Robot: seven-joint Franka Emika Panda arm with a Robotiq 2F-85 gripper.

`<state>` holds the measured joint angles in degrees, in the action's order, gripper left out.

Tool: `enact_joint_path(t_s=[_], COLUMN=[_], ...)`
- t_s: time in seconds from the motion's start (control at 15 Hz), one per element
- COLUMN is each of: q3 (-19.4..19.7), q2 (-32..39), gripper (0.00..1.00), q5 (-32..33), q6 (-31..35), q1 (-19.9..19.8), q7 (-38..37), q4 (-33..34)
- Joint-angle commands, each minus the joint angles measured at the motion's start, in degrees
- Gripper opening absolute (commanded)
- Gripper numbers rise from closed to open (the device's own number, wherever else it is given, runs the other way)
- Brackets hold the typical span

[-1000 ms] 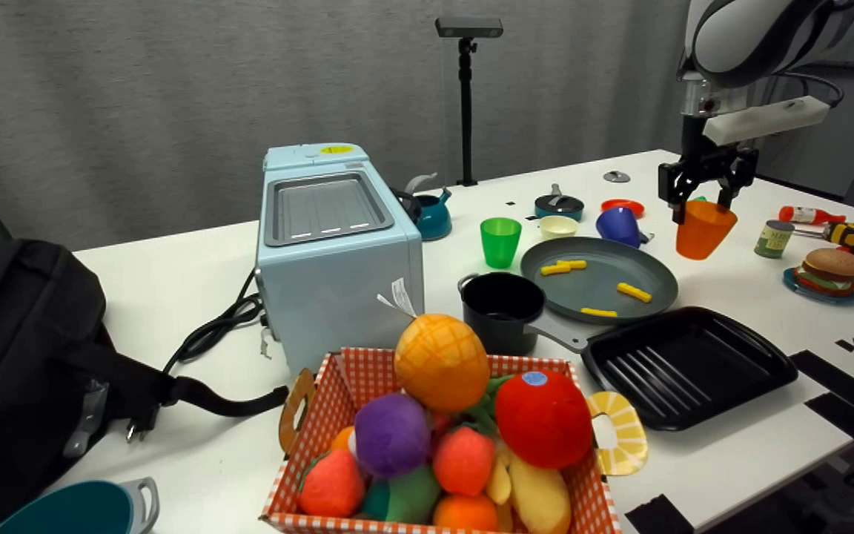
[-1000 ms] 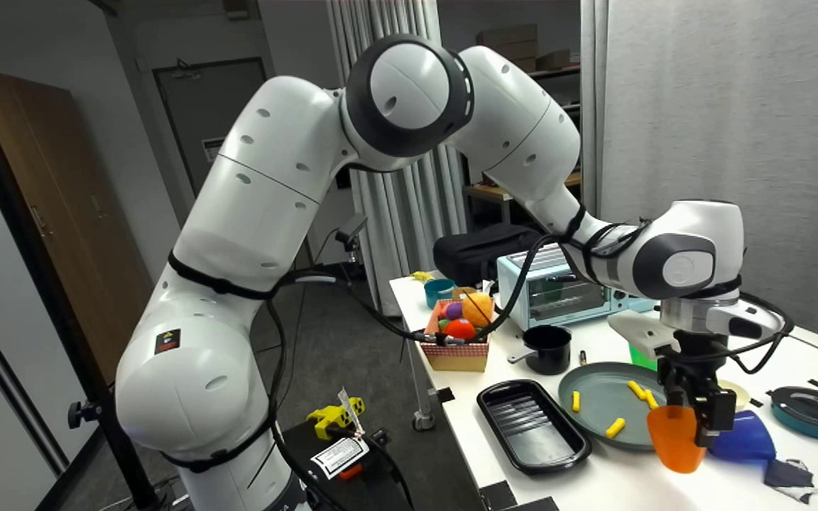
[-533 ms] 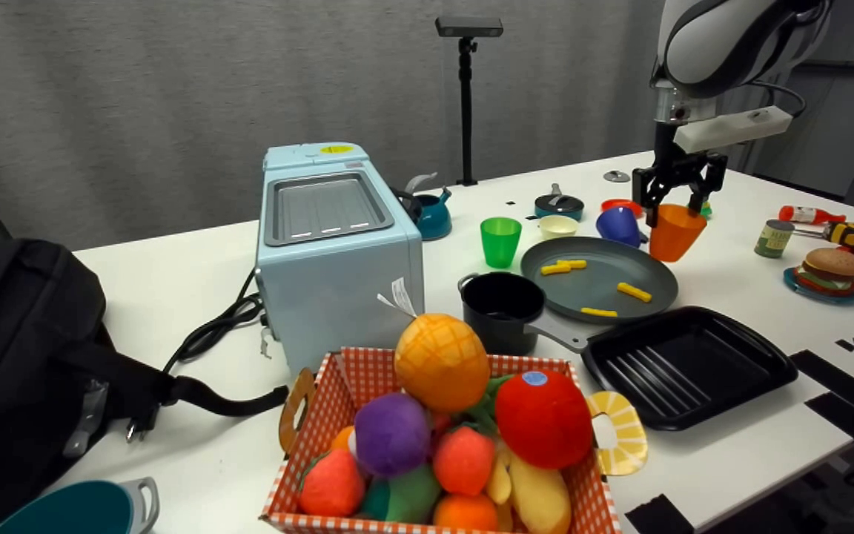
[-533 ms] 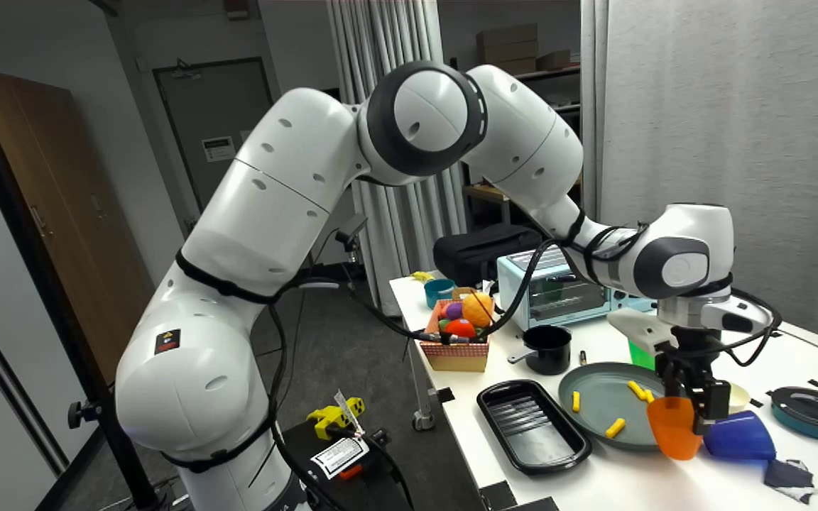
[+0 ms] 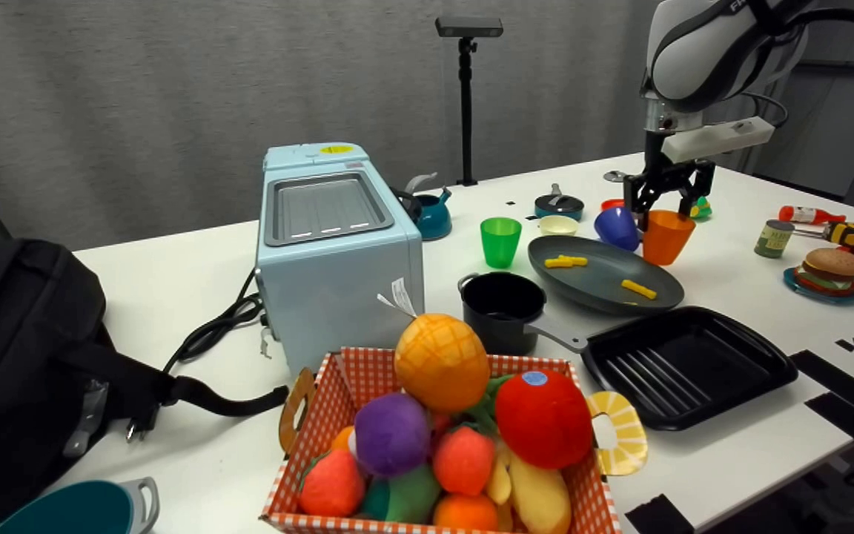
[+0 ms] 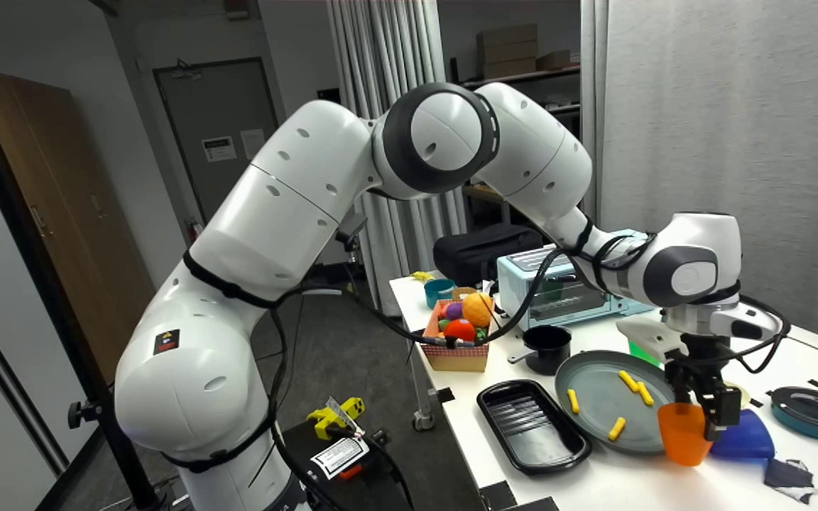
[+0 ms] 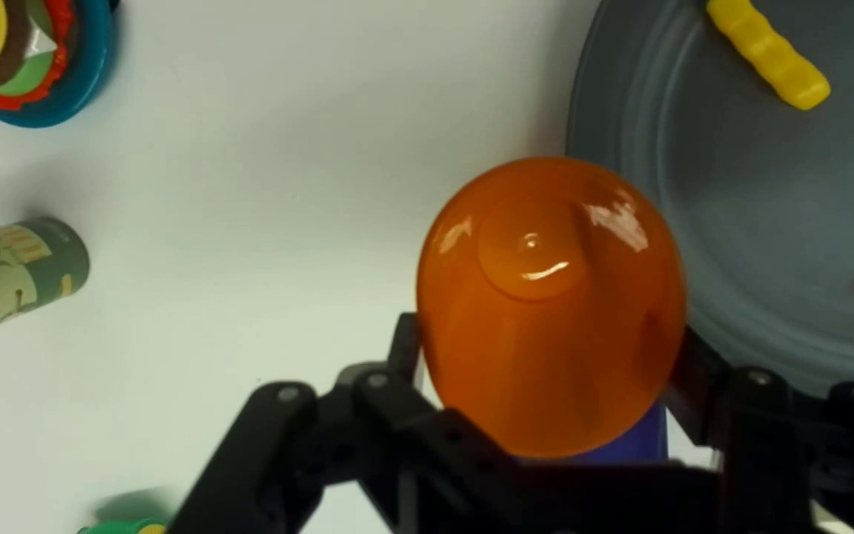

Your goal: Pick up the blue and orange cups from the table and pour their contents on the grey plate.

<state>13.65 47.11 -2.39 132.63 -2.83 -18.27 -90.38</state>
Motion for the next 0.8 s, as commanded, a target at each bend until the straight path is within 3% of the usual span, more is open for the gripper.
enact_joint_path(t_s=[0.0, 0.73], q3=[-0.42, -0.34], q2=[1.58, 0.83], gripper=[0.51, 0.51], q5=[0.97, 0.59], q6=[-2.52, -2.17], q1=[-0.89, -2.45], q7=[-1.14, -0.57], q4=[3.39, 3.74])
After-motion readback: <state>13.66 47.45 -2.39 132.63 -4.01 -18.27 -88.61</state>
